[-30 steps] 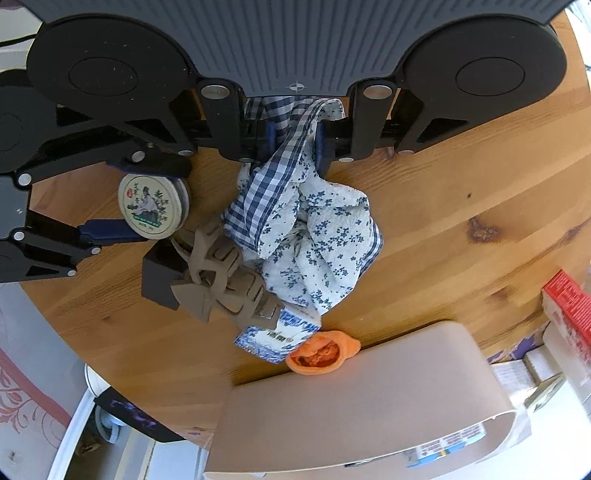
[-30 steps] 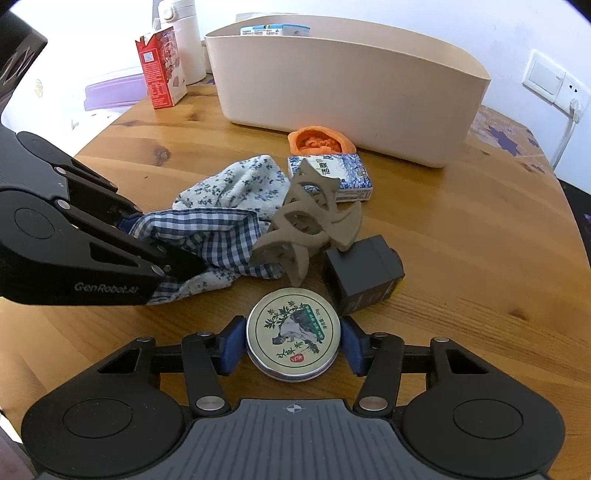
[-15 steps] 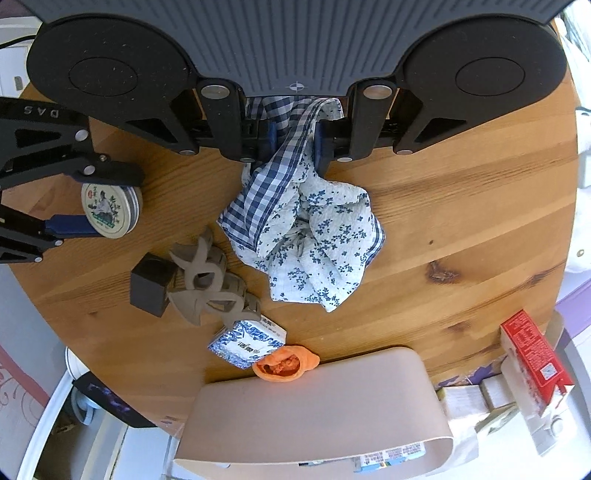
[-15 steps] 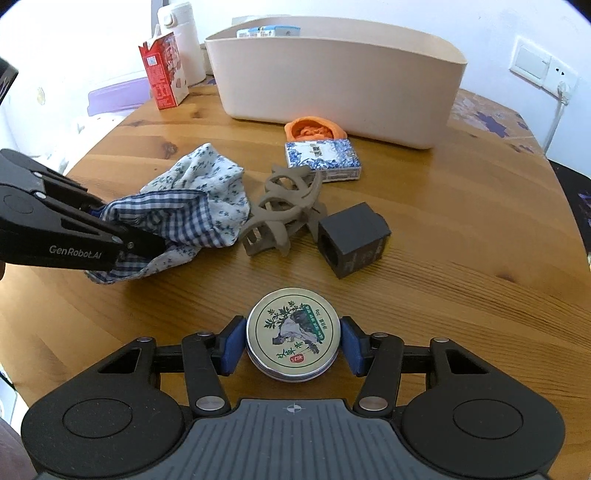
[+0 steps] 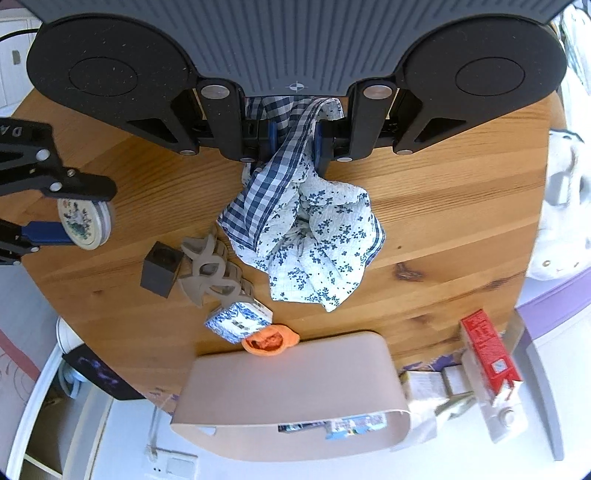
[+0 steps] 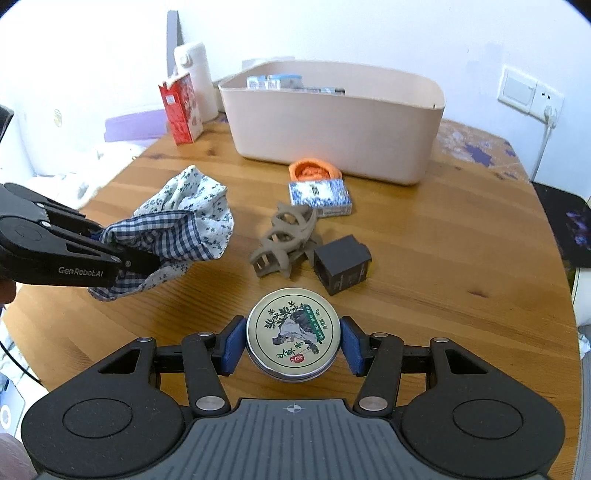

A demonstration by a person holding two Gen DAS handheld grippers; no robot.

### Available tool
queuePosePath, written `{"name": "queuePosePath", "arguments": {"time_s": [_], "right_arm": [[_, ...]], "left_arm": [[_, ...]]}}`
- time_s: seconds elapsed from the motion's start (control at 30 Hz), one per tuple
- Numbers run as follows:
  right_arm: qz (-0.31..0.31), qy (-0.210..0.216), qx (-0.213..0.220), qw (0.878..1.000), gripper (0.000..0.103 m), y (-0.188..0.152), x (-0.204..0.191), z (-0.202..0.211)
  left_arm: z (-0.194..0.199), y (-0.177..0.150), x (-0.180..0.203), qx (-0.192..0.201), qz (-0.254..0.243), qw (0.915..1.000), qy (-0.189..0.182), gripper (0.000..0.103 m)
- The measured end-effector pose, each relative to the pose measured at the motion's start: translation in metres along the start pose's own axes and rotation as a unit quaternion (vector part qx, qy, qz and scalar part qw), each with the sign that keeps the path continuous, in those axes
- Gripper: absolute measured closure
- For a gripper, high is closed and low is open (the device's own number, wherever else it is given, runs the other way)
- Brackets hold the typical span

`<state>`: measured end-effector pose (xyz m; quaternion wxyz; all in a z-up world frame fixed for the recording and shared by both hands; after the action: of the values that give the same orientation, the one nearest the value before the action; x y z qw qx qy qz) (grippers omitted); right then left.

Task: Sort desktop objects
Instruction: 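Lift the cloth and round tin and carry both over the basket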

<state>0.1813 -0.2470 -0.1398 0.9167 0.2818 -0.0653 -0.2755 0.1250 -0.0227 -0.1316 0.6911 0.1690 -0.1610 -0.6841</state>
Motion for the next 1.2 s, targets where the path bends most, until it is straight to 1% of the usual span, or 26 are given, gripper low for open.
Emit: {"name": "queuePosePath", "arguments": {"time_s": [0.2, 0.33, 0.5, 0.7, 0.97, 1.2], "right_arm": [[0.006, 0.002, 0.024, 1.000, 0.051, 0.005, 0.006, 0.022], [0.013, -0.004, 0.044, 0.999, 0.051, 0.009, 0.009, 0.036], [0.009, -0.009, 0.057, 0.998, 0.051, 0.018, 0.018, 0.045], [-0.010, -0.023, 0.072, 0.997, 0.051, 0.034, 0.036, 0.051], [-0.021, -0.041, 0.105, 0.993, 0.051, 0.063, 0.058, 0.058], [-0.018, -0.051, 0.125, 0.991, 0.051, 0.091, 0.064, 0.059]], "left_arm": [[0.027, -0.002, -0.003, 0.029, 0.010, 0.9995, 0.006, 0.085], [0.042, 0.002, -0.004, 0.044, 0.012, 0.9988, 0.015, 0.085], [0.056, 0.010, -0.007, 0.062, 0.017, 0.9977, 0.022, 0.085], [0.072, 0.031, -0.008, 0.089, 0.002, 0.9955, 0.033, 0.085], [0.089, 0.060, -0.017, 0.119, 0.008, 0.9921, 0.040, 0.085], [0.093, 0.088, -0.030, 0.136, 0.007, 0.9897, 0.045, 0.085]]}}
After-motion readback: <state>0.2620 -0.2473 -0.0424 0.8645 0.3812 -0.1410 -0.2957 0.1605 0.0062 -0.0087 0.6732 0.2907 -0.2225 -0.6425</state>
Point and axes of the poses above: each gripper's, at about its wrist camera, not at the fingertips, and z roughly against the way its jaws point, x to its right, y to its top, the point moved 2 cm from there along -z, roughly the way its jaws point, and after that the axes turned 5 degrees about -x, right-handed, at the moved point
